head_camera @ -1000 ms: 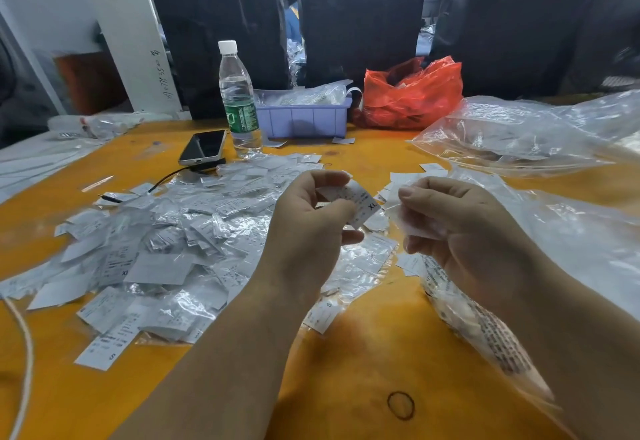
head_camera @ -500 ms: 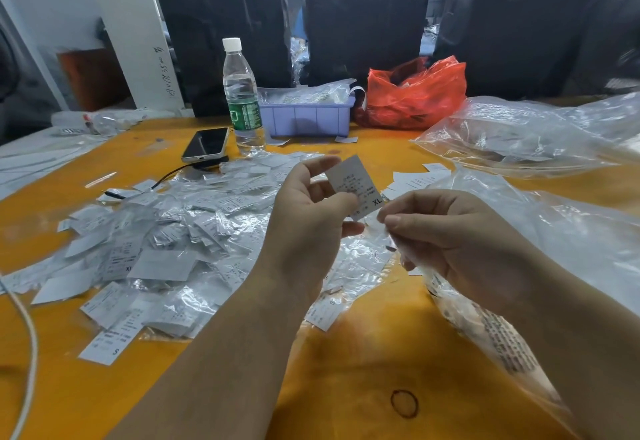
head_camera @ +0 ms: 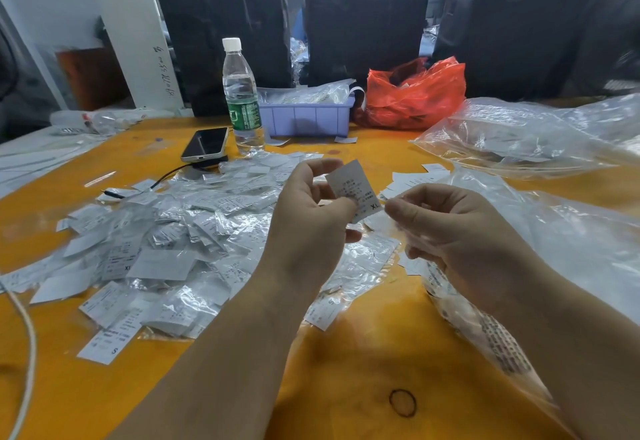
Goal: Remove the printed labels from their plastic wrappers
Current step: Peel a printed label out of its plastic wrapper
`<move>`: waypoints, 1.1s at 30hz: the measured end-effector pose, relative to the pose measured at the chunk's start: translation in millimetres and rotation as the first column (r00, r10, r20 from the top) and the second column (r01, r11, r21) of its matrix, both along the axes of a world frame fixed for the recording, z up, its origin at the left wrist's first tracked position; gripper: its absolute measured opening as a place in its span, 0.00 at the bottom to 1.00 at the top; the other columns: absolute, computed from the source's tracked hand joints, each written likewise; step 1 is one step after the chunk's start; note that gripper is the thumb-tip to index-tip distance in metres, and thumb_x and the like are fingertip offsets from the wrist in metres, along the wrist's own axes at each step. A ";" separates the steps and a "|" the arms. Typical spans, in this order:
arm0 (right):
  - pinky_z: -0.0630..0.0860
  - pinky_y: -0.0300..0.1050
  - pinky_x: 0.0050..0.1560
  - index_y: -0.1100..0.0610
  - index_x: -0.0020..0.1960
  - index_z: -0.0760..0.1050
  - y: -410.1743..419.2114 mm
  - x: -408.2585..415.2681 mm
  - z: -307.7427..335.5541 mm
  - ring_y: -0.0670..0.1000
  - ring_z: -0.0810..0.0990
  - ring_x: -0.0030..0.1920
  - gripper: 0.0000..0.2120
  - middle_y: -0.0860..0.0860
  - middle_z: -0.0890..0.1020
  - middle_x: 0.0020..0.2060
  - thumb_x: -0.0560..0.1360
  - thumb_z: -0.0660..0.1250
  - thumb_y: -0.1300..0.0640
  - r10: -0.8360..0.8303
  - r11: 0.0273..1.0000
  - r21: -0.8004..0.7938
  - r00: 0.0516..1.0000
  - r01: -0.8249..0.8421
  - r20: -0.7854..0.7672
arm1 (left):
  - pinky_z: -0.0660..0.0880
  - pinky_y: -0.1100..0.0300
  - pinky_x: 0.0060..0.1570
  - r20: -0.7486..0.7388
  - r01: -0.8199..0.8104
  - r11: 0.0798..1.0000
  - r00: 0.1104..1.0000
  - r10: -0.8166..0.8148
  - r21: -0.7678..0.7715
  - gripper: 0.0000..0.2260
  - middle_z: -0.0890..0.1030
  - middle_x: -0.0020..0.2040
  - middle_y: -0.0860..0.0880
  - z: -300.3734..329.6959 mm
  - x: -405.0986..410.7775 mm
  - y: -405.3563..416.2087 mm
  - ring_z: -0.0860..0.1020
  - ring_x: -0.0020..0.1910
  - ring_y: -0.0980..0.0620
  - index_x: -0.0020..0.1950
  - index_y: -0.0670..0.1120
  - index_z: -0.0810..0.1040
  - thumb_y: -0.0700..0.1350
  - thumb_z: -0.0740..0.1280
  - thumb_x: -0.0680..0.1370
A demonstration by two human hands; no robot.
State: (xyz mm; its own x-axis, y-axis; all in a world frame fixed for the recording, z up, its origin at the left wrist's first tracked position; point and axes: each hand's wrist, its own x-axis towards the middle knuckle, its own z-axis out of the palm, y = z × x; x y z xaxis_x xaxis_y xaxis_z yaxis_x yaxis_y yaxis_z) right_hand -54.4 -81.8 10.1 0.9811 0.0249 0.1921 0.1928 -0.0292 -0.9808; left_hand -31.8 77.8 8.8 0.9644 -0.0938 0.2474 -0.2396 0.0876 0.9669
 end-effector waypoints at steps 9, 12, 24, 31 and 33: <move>0.74 0.40 0.25 0.53 0.33 0.80 -3.9 4.2 -2.0 0.47 0.72 0.22 0.04 0.50 0.77 0.24 0.61 0.75 0.55 -0.062 0.988 0.140 0.998 0.065 -0.021 | 0.83 0.52 0.38 -0.002 -0.039 0.994 0.999 0.039 0.102 0.21 0.78 0.49 0.42 -4.9 -2.5 -5.7 0.82 0.30 0.50 0.57 0.57 0.71 0.31 0.64 0.77; 0.78 0.42 0.28 0.53 0.30 0.80 -4.0 5.7 -2.7 0.49 0.79 0.26 0.05 0.54 0.82 0.29 0.59 0.75 0.58 -0.058 0.979 0.192 0.998 0.064 -0.035 | 0.83 0.51 0.36 0.037 -0.074 0.993 0.997 0.070 0.096 0.22 0.77 0.50 0.40 -4.9 -4.3 -6.5 0.82 0.30 0.48 0.53 0.58 0.70 0.29 0.61 0.75; 0.72 0.39 0.26 0.50 0.27 0.75 -3.3 6.1 -4.1 0.46 0.71 0.24 0.10 0.49 0.72 0.24 0.59 0.76 0.52 -0.083 0.979 0.182 0.995 0.090 -0.048 | 0.82 0.41 0.35 0.011 -0.108 0.982 0.994 0.107 0.154 0.14 0.79 0.41 0.42 -1.1 -6.3 -4.1 0.78 0.24 0.48 0.43 0.50 0.73 0.33 0.57 0.79; 0.77 0.40 0.28 0.56 0.35 0.75 -0.9 3.6 -5.8 0.49 0.79 0.27 0.10 0.53 0.80 0.27 0.62 0.75 0.55 -0.159 0.965 0.214 0.987 0.152 0.016 | 0.81 0.46 0.41 -0.102 -0.026 0.983 0.994 0.045 0.180 0.11 0.79 0.32 0.52 2.3 -8.0 -7.7 0.77 0.33 0.54 0.41 0.43 0.83 0.44 0.62 0.78; 0.79 0.41 0.31 0.59 0.37 0.72 -1.7 4.4 -8.0 0.51 0.82 0.29 0.12 0.54 0.81 0.28 0.62 0.74 0.56 -0.185 0.947 0.268 0.983 0.178 0.001 | 0.81 0.47 0.44 -0.122 0.040 0.975 0.992 -0.013 0.220 0.15 0.80 0.38 0.50 1.9 -7.2 -7.2 0.77 0.37 0.54 0.44 0.44 0.83 0.54 0.63 0.78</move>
